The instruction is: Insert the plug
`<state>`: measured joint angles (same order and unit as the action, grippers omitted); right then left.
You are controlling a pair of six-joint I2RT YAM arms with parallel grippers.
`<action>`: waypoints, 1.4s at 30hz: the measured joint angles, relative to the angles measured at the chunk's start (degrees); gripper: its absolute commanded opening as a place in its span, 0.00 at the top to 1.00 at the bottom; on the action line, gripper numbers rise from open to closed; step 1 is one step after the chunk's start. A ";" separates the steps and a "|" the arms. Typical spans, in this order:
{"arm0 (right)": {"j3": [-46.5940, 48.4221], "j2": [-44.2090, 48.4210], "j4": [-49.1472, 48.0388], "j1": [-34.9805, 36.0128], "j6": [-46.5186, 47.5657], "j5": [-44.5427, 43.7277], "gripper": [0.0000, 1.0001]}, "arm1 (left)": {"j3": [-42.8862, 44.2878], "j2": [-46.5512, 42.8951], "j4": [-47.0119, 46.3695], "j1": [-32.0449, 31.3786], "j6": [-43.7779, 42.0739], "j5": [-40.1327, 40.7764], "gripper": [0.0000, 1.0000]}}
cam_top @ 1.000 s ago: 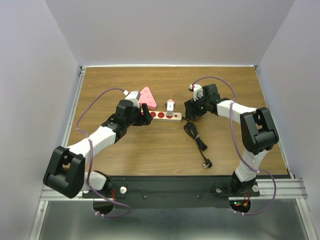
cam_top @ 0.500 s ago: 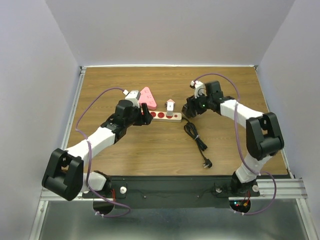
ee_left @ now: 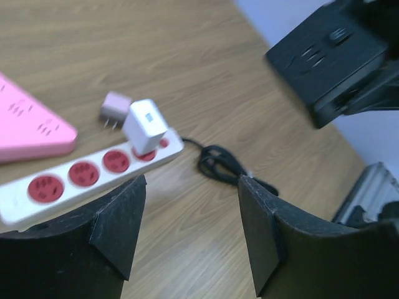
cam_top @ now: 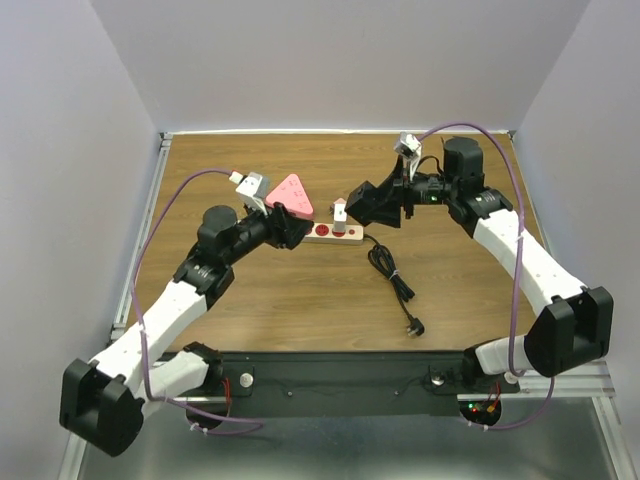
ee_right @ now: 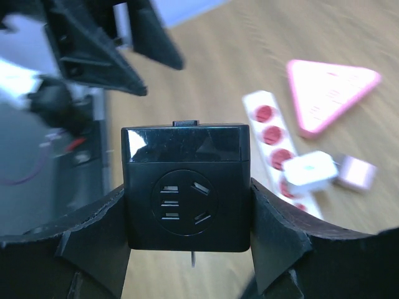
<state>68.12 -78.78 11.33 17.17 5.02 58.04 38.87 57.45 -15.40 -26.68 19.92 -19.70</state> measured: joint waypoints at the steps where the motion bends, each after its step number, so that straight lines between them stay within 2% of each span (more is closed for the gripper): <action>1: 0.09 0.11 0.00 0.00 -0.20 1.75 1.00 | -0.37 -2.03 -1.46 -0.17 0.00 -1.73 0.28; 4: 0.68 0.11 0.13 0.00 -1.73 11.28 1.00 | -1.90 -6.05 -5.64 -1.25 0.07 -6.58 0.27; 12: 1.97 0.15 0.07 1.07 -3.15 22.82 1.00 | -2.84 -7.96 -13.20 -4.81 0.31 -14.80 0.23; 24: 1.97 -0.11 0.11 4.04 -3.10 25.77 0.99 | -1.18 -2.40 -19.65 -11.54 2.05 -16.13 0.22; 39: 1.88 -0.52 0.13 4.46 -3.10 26.91 1.00 | 3.13 4.00 -22.62 -13.81 3.80 -16.50 0.22; 42: 1.53 -0.52 0.07 4.72 -2.97 26.86 1.00 | 3.17 4.37 -23.19 -14.05 3.98 -16.50 0.27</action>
<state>69.65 -79.31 11.40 21.89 2.04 84.90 42.04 61.82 -38.59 -40.73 23.90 -36.21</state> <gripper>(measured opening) 0.690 0.778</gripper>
